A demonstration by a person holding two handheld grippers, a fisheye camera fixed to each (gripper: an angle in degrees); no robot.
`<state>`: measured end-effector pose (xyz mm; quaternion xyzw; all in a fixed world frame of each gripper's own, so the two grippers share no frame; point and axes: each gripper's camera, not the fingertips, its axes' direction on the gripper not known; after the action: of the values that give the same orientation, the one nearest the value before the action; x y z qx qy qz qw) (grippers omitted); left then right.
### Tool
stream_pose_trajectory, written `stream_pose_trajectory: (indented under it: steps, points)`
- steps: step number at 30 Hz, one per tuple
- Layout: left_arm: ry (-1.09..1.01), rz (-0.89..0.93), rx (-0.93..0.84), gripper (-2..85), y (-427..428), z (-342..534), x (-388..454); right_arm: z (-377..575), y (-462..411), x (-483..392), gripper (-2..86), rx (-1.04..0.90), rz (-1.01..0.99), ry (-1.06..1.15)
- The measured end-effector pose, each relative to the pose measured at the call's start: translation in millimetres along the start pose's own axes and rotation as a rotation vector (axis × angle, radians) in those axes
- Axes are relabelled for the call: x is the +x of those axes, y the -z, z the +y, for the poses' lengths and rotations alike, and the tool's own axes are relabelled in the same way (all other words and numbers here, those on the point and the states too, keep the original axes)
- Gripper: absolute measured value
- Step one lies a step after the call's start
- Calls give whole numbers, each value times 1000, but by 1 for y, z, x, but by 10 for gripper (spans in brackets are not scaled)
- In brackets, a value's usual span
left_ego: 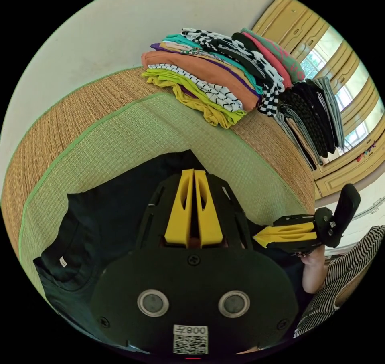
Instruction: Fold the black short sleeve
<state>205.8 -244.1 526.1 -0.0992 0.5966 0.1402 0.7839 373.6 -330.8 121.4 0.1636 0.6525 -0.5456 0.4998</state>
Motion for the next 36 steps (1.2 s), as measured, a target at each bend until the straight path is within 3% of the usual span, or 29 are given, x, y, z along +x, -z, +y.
stream_pose_trajectory:
  steps: [9, 12, 17, 20, 25, 29, 33, 36]
  points:
    - [-18, 45, 48, 2, 61, 51, 14, -4, 2, -18, 0, 39, 50, -30]
    - [-43, -6, -57, 1, 59, 73, 20, -8, -12, -21, 1, -14, 35, -44]
    - [15, 109, 82, 1, 107, 109, 19, -12, -12, -33, 1, -10, 55, -46]
    - [12, 107, -80, 1, 104, 133, 23, -14, -16, -42, 1, -9, 72, -48]
    - [43, 160, 95, 1, 166, 174, 29, -19, -19, -53, 1, -6, 77, -36]
    - [79, 125, -126, 3, 166, 211, 29, -22, -20, -55, 1, -2, 44, -50]
    - [240, 202, 108, 8, 234, 276, 12, -25, -15, -49, 1, 14, -79, -119]
    - [421, 161, 247, 21, 290, 351, -11, -22, -6, -36, 1, 47, -200, -198]
